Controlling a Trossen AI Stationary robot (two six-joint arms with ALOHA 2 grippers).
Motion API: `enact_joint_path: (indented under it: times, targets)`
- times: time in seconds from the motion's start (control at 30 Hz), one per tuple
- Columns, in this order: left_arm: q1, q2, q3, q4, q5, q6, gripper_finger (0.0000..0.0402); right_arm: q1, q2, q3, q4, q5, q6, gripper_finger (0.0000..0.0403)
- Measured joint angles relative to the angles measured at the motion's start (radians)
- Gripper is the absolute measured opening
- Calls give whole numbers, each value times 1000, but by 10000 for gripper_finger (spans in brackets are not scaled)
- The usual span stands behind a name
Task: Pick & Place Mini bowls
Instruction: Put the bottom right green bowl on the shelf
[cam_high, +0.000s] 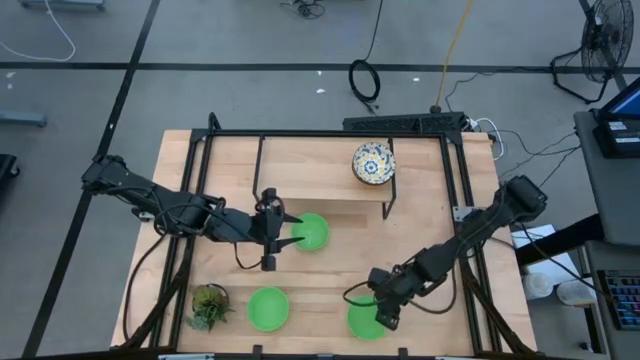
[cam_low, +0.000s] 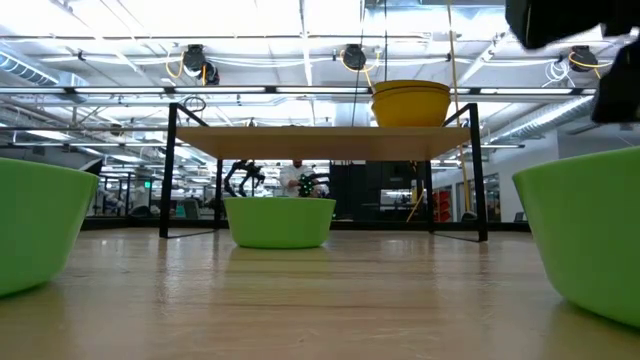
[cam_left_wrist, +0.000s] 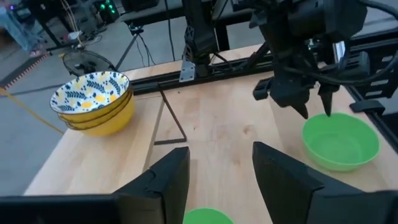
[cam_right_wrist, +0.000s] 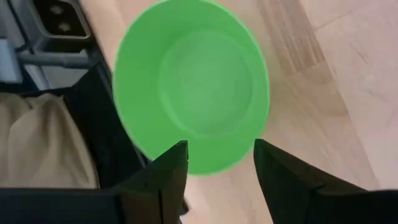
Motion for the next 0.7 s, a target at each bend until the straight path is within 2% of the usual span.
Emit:
enact_joint_path:
  times: [0.17, 0.4, 0.7]
  targets:
    - [0, 0, 0, 12, -2, 66, 183, 0, 53, 0, 60, 22, 29, 169]
    - [0, 0, 0, 48, -2, 70, 168, 18, 76, 0, -26, 23, 97, 169]
    - [0, 0, 0, 61, -2, -11, 152, 24, -18, 0, 49, 67, 69, 169]
